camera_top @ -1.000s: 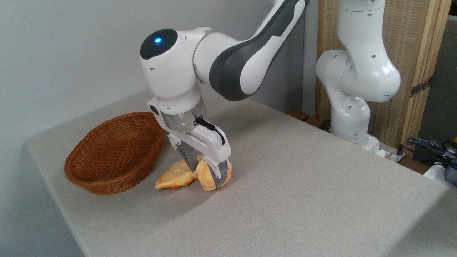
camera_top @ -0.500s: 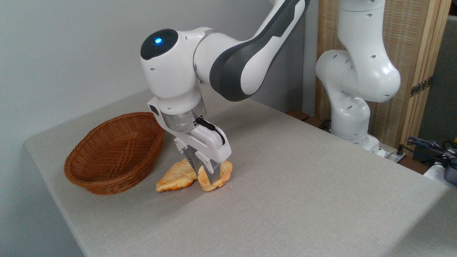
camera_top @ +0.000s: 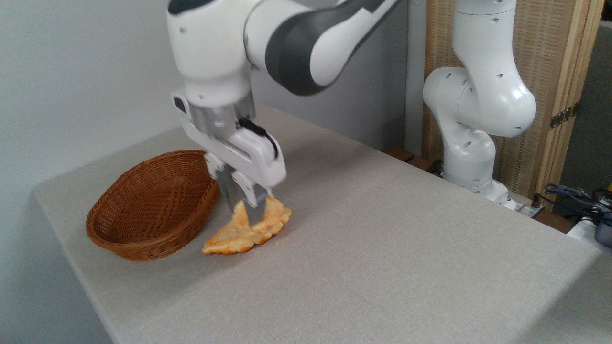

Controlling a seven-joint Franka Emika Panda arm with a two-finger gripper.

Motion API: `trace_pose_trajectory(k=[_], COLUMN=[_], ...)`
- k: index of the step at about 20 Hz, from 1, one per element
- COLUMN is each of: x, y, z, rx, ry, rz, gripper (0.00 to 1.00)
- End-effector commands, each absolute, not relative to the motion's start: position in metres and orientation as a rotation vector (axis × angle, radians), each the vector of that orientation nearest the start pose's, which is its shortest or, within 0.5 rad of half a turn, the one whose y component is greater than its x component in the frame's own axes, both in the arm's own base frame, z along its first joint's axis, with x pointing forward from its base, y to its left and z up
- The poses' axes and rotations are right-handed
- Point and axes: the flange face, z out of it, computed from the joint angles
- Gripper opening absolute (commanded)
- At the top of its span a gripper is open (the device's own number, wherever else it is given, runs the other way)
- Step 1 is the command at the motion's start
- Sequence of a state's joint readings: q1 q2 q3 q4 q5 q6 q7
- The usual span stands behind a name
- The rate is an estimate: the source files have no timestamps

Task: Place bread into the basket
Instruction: 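Lift the gripped bread piece and carry it over the wicker basket, then lower the bread piece into the basket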

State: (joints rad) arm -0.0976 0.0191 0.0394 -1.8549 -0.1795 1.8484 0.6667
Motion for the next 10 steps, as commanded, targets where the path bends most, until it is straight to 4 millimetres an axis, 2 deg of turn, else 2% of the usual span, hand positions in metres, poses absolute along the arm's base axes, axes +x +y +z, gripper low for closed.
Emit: trace_pose_trajectory(k=[1, 2, 3, 5, 8, 9, 10], x=[0.576, 0.581, 0.584, 0.593, 0.606, 0.61, 0.612], y=[-0.081, -0.092, -0.098, -0.123, -0.164, -0.178, -0.183], z=[0.538, 0.547, 0.548, 0.553, 0.54, 0.532, 0.526], rx=[-3.132, -3.136, -3.144, -3.16, -3.195, -3.217, -3.227], ry=[1.175, 1.181, 1.18, 1.166, 1.083, 1.03, 1.007], rz=[-0.173, -0.225, -0.241, -0.318, -0.432, -0.462, -0.461], gripper=[0.4, 0.4, 0.4, 0.4, 0.44, 0.51, 0.63])
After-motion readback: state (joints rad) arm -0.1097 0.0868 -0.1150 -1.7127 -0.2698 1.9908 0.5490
